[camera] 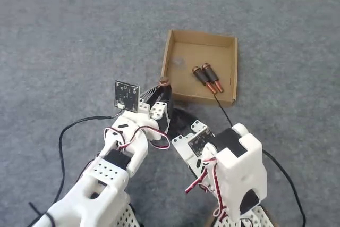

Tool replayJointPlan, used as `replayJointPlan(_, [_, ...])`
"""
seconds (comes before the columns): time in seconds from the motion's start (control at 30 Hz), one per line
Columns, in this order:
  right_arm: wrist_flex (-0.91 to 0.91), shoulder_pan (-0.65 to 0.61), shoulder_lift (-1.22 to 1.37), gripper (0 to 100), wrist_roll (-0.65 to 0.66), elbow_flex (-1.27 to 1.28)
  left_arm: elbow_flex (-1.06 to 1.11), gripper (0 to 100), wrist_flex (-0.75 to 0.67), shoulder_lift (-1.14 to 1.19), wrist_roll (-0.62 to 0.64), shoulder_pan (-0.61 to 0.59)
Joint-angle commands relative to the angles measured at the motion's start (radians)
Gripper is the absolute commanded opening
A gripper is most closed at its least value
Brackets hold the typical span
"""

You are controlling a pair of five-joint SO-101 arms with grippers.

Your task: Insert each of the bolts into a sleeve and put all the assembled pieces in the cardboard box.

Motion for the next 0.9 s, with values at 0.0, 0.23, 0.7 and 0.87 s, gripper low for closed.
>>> replayJointPlan(0.0, [-0.033, 0.033, -0.054, 0.6, 0.014, -0.054, 0.001, 1, 0.017, 0.009, 0.000, 0.009])
replayJointPlan(0.23, [-0.033, 0.036, -0.058, 0.6, -0.009, -0.068, 0.062, 1, -0.112, 0.009, -0.002, 0.051])
replayJointPlan(0.7, [-0.022, 0.070, -0.148, 0.6, -0.086, -0.057, 0.073, 1, -0.106, 0.011, 0.003, 0.092])
replayJointPlan(0.87, [-0.021, 0.070, -0.148, 0.6, -0.084, -0.057, 0.076, 1, -0.106, 0.011, 0.002, 0.092])
